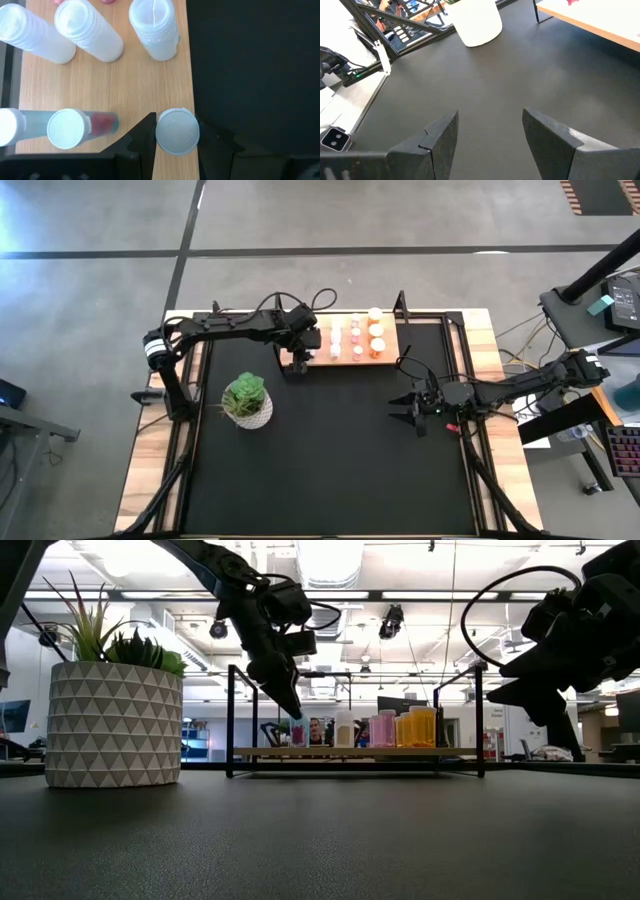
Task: Pick and place medicine bottles onto shelf by color
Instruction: Put the blue pill bottle on the shelf aligned with the other blue pill bottles
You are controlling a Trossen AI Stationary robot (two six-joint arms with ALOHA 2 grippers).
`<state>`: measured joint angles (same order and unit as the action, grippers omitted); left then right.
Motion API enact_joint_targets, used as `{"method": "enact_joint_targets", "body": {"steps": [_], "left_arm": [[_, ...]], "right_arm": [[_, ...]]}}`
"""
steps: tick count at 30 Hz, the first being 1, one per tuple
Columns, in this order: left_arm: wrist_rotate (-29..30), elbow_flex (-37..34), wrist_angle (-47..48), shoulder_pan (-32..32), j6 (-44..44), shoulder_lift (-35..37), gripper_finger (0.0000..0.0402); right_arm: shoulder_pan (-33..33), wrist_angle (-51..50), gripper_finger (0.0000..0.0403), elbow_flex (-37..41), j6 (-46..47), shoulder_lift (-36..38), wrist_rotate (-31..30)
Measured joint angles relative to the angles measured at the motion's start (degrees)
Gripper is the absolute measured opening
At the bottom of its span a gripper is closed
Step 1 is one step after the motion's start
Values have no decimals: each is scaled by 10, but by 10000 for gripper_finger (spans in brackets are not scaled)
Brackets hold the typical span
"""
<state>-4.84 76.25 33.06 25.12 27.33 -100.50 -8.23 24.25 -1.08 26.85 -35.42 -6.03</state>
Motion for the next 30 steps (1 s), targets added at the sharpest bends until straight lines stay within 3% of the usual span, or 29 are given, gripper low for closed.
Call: {"method": "enact_joint_targets", "body": {"steps": [22, 30], "left_arm": [[-2, -6, 1, 5, -19, 0, 105], [-7, -7, -2, 6, -29, 0, 133]], "right_arm": [[0, 0, 212, 0, 0, 0, 0], [0, 0, 212, 0, 0, 0, 0]]}}
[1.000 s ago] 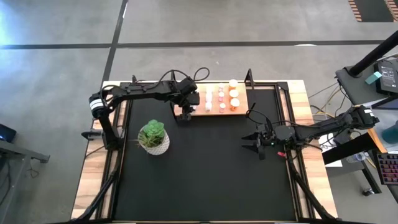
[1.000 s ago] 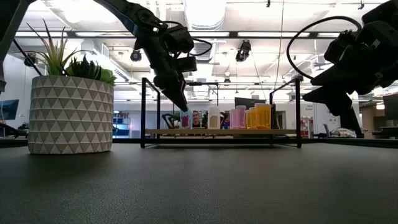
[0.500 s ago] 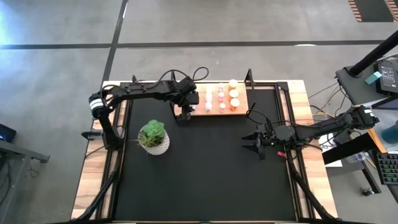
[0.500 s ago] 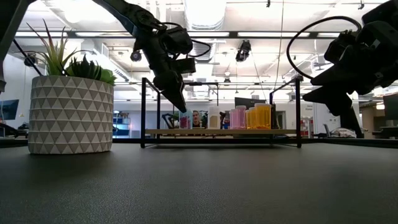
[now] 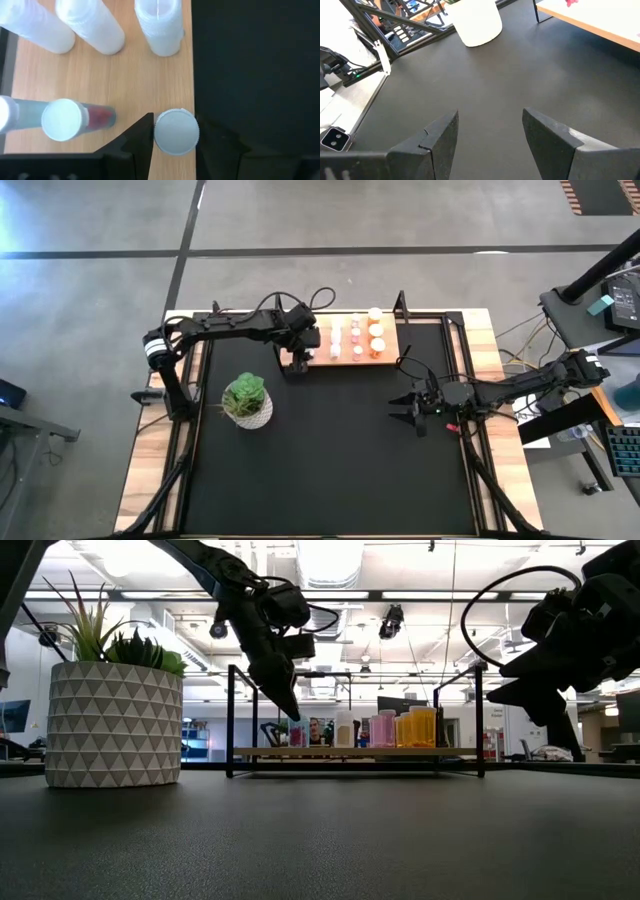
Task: Pick and place medicine bottles onto shelf by color
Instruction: Put the blue pill bottle on the shelf aligned with the other blue pill bottles
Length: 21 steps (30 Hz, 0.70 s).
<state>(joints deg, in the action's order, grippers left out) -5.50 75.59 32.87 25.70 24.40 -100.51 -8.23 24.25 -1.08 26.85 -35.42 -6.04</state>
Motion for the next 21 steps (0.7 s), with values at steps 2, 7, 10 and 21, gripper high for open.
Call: {"method": "enact_joint_targets", "body": {"steps": [2, 7, 10, 21], "left_arm": [[0, 0, -10, 1, 0, 0, 138], [0, -1, -28, 2, -1, 0, 142], [0, -1, -28, 2, -2, 0, 142], [-1, -1, -36, 9, -16, 0, 142]], "right_arm": [[0, 0, 212, 0, 0, 0, 0], [0, 0, 212, 0, 0, 0, 0], [0, 0, 212, 0, 0, 0, 0], [0, 0, 212, 0, 0, 0, 0]]}}
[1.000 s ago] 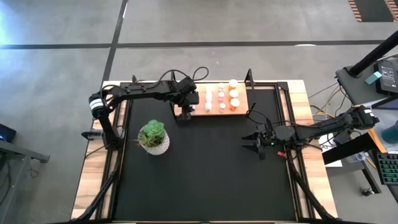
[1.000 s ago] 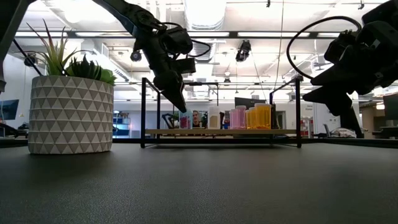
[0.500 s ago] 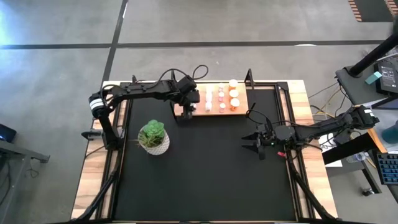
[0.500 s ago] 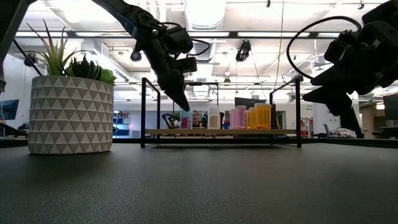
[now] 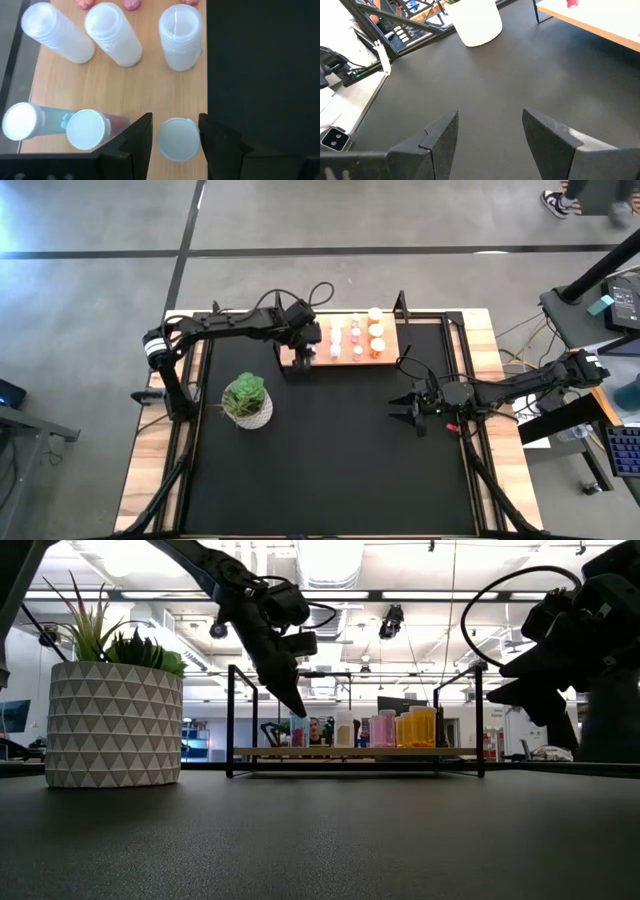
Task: Pick and place medicine bottles onto shelf by color
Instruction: Put the blue pill bottle on the shelf aligned with the other blue pill bottles, then return to Home Position
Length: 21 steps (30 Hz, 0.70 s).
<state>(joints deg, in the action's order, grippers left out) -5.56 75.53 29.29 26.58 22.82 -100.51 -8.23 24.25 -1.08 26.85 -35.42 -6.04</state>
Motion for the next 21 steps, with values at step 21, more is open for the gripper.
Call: {"method": "enact_joint_targets", "body": {"steps": [21], "left_arm": [[-3, 22, -4, 4, -28, 17, 195]], "right_arm": [[0, 0, 212, 0, 0, 0, 0]]}}
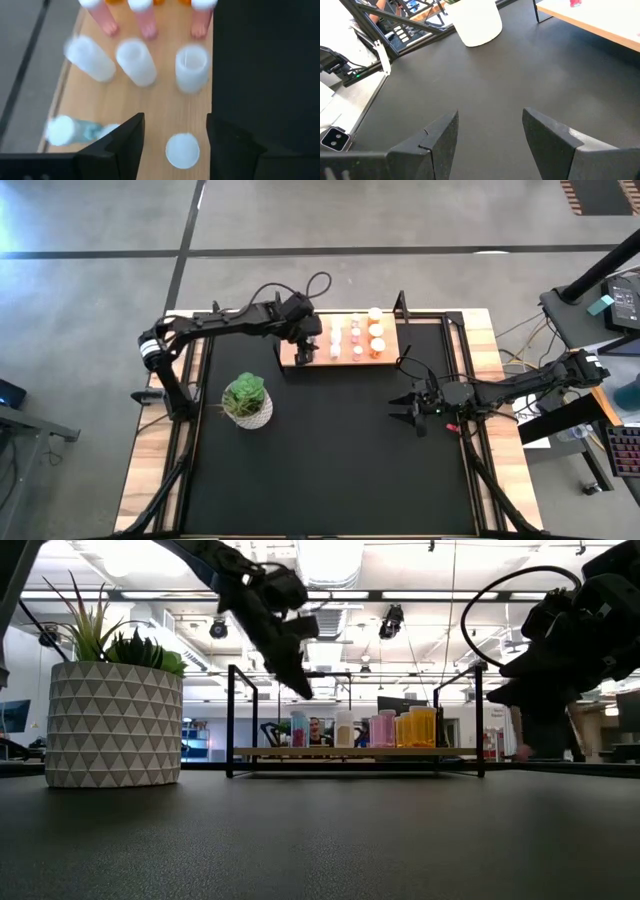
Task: Pick and place medicine bottles onto shelf by color
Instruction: Return to Home Position
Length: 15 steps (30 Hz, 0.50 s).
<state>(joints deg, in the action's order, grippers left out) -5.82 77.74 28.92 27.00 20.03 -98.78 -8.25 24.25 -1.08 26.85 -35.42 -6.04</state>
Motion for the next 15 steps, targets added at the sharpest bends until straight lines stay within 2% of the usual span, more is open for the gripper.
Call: {"method": "enact_joint_targets", "body": {"steps": [6, 15], "left_arm": [[-1, 14, 1, 0, -1, 55, 196], [-1, 15, 24, 0, -4, 222, 196]], "right_arm": [[0, 0, 212, 0, 0, 0, 0], [0, 0, 212, 0, 0, 0, 0]]}}
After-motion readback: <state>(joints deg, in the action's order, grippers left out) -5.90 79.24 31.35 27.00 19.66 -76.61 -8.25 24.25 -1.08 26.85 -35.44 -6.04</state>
